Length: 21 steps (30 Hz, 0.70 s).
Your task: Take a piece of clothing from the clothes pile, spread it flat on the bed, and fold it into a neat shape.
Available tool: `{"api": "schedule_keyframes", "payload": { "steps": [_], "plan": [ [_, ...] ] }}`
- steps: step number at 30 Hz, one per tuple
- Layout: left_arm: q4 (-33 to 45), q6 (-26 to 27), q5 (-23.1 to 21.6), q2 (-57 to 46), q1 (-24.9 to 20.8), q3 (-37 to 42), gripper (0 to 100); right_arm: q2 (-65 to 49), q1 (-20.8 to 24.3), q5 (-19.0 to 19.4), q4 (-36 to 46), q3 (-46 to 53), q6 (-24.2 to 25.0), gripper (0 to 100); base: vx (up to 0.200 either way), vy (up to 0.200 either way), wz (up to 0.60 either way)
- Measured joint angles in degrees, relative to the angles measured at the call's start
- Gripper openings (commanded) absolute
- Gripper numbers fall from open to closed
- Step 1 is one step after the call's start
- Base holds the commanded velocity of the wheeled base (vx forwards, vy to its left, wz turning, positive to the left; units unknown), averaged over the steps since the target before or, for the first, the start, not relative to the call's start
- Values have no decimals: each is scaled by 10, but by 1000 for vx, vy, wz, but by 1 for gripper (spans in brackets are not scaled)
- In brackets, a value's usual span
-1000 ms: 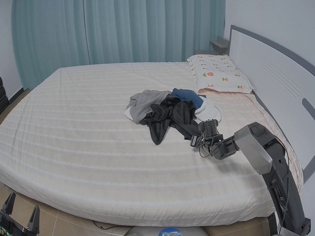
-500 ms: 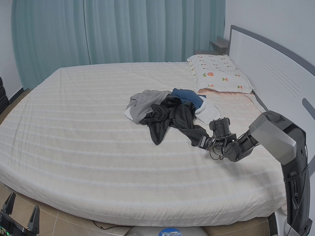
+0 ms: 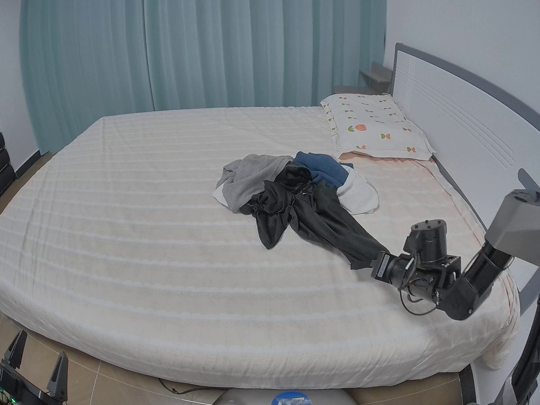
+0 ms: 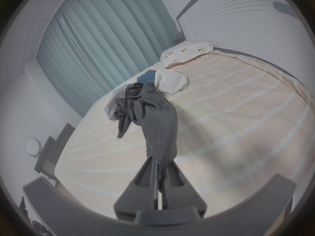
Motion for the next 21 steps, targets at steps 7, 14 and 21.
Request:
{"api": "schedule_keyframes", "payload": {
  "steps": [7, 14, 21],
  "plan": [
    [0, 0, 0, 0, 0, 0, 100, -76, 16, 8, -185, 181, 27, 0, 0, 0, 0],
    [0, 0, 0, 0, 0, 0, 100, -113, 39, 24, -346, 287, 44, 0, 0, 0, 0],
    [0, 3, -3, 0, 0, 0, 100, -171, 49, 30, -350, 308, 47, 0, 0, 0, 0]
  ]
}}
